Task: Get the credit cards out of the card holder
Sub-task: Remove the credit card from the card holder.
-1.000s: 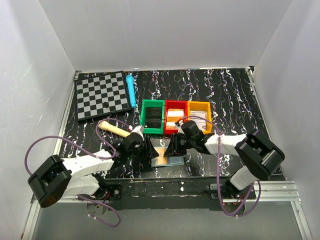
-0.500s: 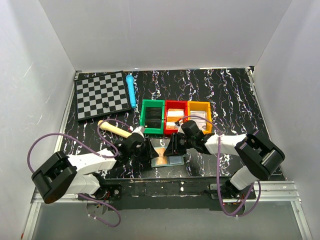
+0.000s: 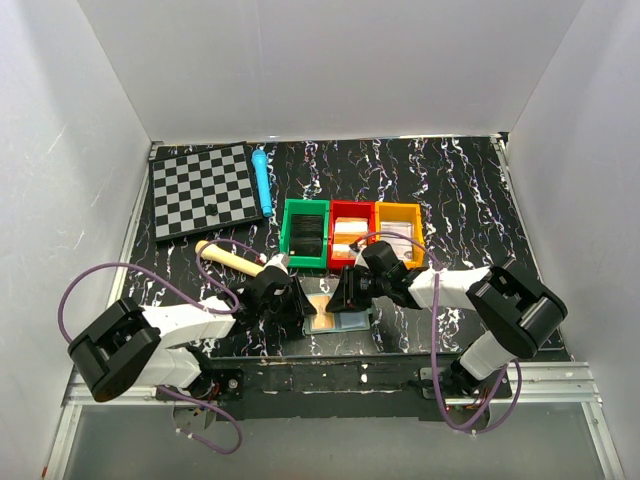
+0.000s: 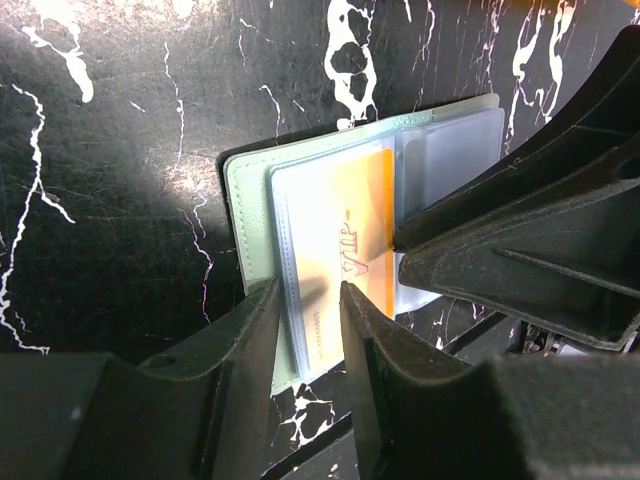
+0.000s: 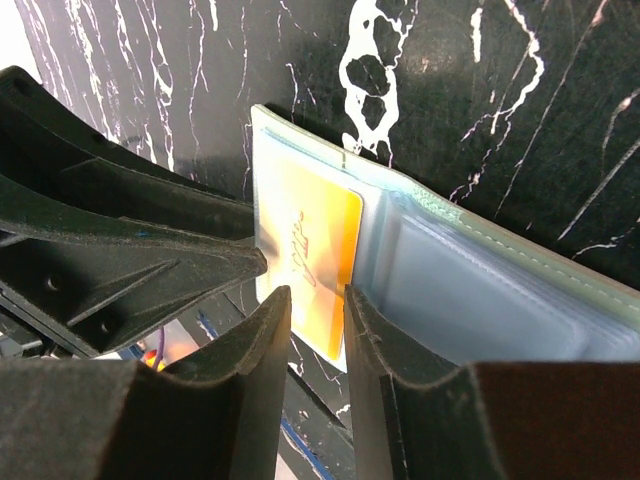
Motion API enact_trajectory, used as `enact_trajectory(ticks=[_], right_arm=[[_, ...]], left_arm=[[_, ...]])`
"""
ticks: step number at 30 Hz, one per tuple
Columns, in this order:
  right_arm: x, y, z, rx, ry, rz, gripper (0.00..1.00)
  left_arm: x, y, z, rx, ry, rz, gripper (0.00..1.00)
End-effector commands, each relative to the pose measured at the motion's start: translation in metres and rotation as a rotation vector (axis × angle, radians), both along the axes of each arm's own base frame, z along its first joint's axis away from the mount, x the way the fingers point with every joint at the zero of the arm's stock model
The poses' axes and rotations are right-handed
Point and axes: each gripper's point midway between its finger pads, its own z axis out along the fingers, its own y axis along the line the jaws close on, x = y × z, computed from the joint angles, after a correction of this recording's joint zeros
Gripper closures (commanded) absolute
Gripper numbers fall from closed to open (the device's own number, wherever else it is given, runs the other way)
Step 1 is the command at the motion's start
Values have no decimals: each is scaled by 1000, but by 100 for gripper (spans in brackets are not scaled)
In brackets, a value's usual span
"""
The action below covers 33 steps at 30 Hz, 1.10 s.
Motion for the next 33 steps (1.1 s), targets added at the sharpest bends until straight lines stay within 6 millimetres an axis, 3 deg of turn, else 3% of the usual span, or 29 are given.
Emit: enact_trajectory(ticks=[1, 13, 23, 33], right_arm=[[-1, 2, -2, 10, 3, 9, 64], [-3, -13, -10, -66, -14, -2, 64], [-2, -1, 3, 21, -31, 16, 66], [-2, 3, 9, 70, -39, 11, 69]], left_arm=[[-9, 16, -23, 74, 47, 15, 69], [-10, 18, -28, 90, 59, 15, 74], [-9, 17, -32, 104, 67, 11, 75], [-9, 17, -37, 120, 77, 8, 82]])
